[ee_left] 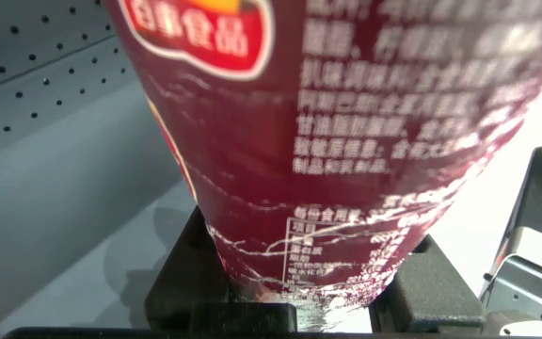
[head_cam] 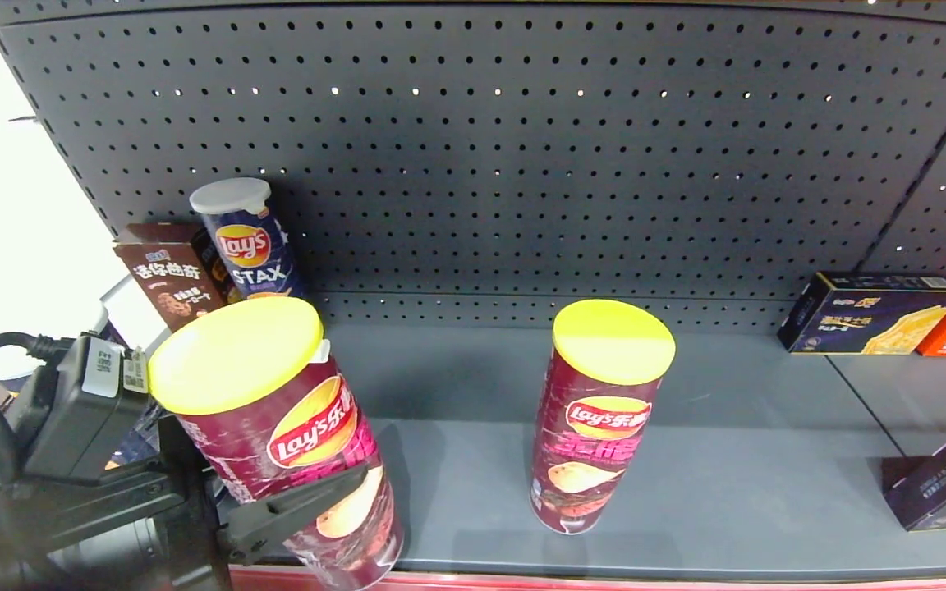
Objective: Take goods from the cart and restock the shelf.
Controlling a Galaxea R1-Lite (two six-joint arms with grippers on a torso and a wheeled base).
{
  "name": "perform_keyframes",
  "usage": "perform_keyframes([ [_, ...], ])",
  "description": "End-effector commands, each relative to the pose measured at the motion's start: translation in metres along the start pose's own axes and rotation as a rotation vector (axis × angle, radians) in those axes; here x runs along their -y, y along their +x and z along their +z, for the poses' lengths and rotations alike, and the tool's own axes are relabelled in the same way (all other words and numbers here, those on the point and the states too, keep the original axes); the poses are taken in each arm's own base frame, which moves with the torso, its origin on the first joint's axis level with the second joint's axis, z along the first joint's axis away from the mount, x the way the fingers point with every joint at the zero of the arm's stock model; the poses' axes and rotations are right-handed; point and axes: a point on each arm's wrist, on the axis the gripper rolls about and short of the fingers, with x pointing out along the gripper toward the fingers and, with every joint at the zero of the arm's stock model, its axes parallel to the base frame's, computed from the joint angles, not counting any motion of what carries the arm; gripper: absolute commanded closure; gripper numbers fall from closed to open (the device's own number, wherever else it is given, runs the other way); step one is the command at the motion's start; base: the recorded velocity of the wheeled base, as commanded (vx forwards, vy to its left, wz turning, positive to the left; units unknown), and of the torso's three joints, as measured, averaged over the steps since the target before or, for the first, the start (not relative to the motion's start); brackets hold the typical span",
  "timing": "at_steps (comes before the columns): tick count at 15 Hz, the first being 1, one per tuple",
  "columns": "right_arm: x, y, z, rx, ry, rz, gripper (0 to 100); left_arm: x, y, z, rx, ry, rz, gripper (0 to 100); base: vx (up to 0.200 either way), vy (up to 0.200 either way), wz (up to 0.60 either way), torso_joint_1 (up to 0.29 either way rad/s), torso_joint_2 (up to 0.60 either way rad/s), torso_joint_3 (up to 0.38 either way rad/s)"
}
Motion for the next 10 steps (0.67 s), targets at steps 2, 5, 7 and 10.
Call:
perform_keyframes([
  [2, 0.0, 0.0, 0.0, -0.003, 0.0, 0.0, 0, -0.003, 0.004, 0.007, 0.017, 0.011, 0.003, 100, 0.0, 0.0, 0.0, 0.0, 0.0, 0.0],
  [5, 0.0, 0.0, 0.0, -0.003, 0.0, 0.0, 0, -0.005, 0.015, 0.011, 0.016, 0.013, -0.011, 100, 0.0, 0.0, 0.0, 0.0, 0.0, 0.0],
  [7, 0.0, 0.0, 0.0, -0.003, 0.0, 0.0, 0, -0.004, 0.014, 0.009, 0.011, 0.01, -0.014, 100, 0.0, 0.0, 0.0, 0.0, 0.0, 0.0],
  [10, 0.0, 0.0, 0.0, -0.003, 0.0, 0.0, 0, -0.003, 0.013, 0.008, 0.009, 0.01, -0.017, 100, 0.0, 0.0, 0.0, 0.0, 0.0, 0.0],
])
